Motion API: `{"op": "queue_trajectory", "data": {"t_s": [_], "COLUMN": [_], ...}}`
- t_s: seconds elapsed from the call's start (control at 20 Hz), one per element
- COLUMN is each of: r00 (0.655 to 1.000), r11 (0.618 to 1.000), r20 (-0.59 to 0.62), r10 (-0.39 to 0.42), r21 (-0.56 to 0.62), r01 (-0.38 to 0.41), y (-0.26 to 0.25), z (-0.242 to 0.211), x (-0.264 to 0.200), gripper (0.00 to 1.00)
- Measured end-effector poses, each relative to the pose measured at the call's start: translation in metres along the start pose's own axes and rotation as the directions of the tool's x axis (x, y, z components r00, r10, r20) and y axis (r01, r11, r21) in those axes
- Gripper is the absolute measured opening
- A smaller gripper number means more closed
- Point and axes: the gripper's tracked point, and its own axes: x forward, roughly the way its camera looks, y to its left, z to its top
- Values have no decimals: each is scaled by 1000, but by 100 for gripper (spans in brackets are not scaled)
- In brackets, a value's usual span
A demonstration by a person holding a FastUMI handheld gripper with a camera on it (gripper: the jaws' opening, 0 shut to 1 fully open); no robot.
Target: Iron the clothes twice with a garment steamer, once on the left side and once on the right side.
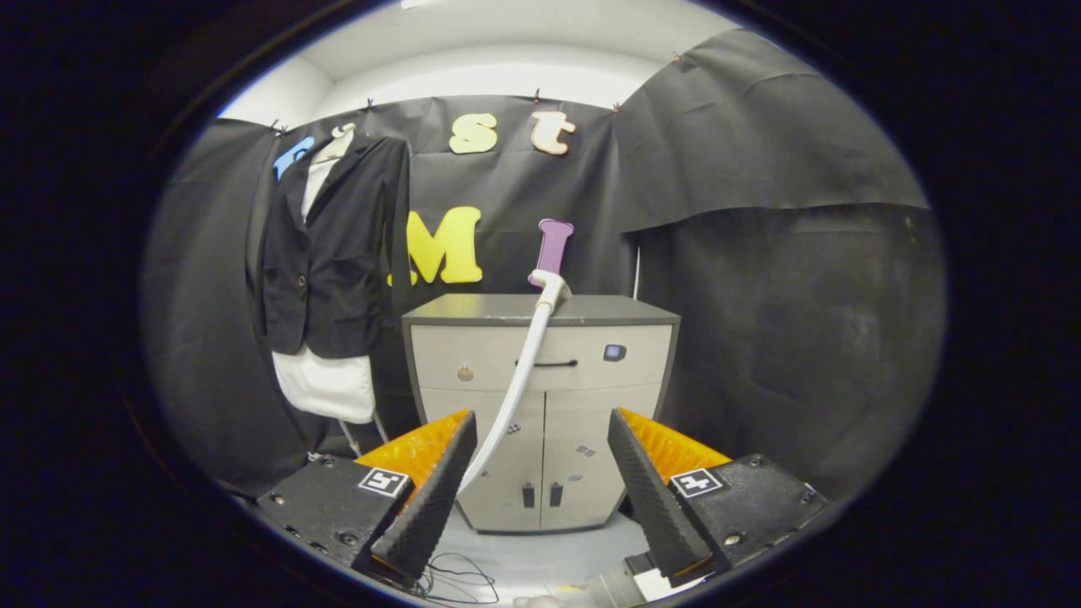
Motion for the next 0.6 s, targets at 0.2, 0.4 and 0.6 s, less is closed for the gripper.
{"op": "queue_trajectory", "data": {"t_s": [0.2, 0.4, 0.6], "r00": [1000, 1000, 1000], "r11": [1000, 1000, 1000], "r20": [22, 21, 13], "r10": [1, -5, 24], "r21": [4, 5, 6], "r01": [-1, 5, -24], "y": [-12, -24, -30], "z": [35, 69, 94], "x": [45, 100, 164], "gripper": [98, 98, 97]}}
